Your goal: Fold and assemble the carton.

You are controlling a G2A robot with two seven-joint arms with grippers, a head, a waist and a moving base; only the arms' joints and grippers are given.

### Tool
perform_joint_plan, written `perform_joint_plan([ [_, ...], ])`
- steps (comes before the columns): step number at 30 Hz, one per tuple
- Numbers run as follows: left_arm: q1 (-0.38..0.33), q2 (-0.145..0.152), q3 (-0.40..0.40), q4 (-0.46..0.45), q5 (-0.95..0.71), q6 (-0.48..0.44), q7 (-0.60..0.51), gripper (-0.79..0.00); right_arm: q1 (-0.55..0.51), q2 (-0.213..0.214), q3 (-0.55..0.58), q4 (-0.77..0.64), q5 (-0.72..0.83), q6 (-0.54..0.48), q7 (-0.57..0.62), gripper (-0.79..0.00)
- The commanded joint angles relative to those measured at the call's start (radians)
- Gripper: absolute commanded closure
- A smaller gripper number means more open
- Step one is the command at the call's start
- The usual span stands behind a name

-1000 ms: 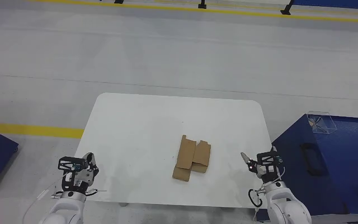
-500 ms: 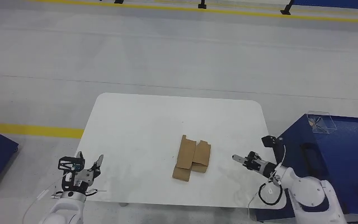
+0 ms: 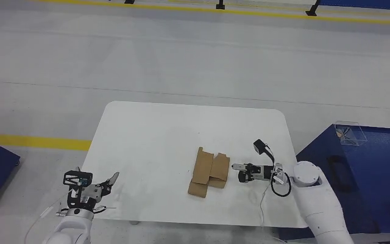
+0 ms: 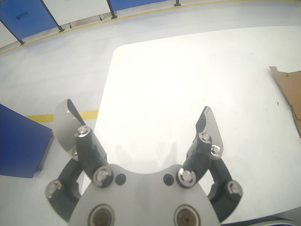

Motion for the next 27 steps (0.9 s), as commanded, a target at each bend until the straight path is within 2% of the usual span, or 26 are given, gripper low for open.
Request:
perform_joint_plan([
  [1,0.0,0.0,0.0,0.0,0.0,0.0,0.0,-0.785,0.02,-0.01,-0.045,0.044,-0.019,-0.013,-0.047,-0.739],
  [2,0.0,0.0,0.0,0.0,0.0,0.0,0.0,-0.785,0.029,-0.014,-0.062,0.063,-0.021,-0.02,-0.06,-0.631],
  [3,0.0,0.0,0.0,0.0,0.0,0.0,0.0,-0.785,0.039,-0.018,-0.075,0.085,-0.022,-0.024,-0.07,-0.585],
  [5,0.0,0.0,0.0,0.0,0.0,0.0,0.0,-0.785,0.06,-0.024,-0.097,0.125,-0.025,-0.031,-0.082,-0.542],
  [6,0.0,0.0,0.0,0.0,0.0,0.0,0.0,-0.785,0.07,-0.026,-0.105,0.143,-0.026,-0.036,-0.092,-0.382],
  [12,0.0,0.0,0.0,0.0,0.0,0.0,0.0,-0.785,0.104,-0.038,-0.148,0.219,-0.037,-0.066,-0.142,-0.336],
  [15,0.0,0.0,0.0,0.0,0.0,0.0,0.0,-0.785,0.114,-0.046,-0.172,0.242,-0.065,-0.073,-0.205,-0.283],
  [21,0.0,0.0,0.0,0.0,0.0,0.0,0.0,-0.785,0.124,-0.063,-0.224,0.268,-0.115,-0.086,-0.315,-0.339],
  [24,0.0,0.0,0.0,0.0,0.0,0.0,0.0,-0.785,0.134,-0.07,-0.238,0.284,-0.101,-0.1,-0.317,-0.351],
  [27,0.0,0.0,0.0,0.0,0.0,0.0,0.0,-0.785,0.151,-0.076,-0.247,0.303,-0.083,-0.111,-0.312,-0.329],
])
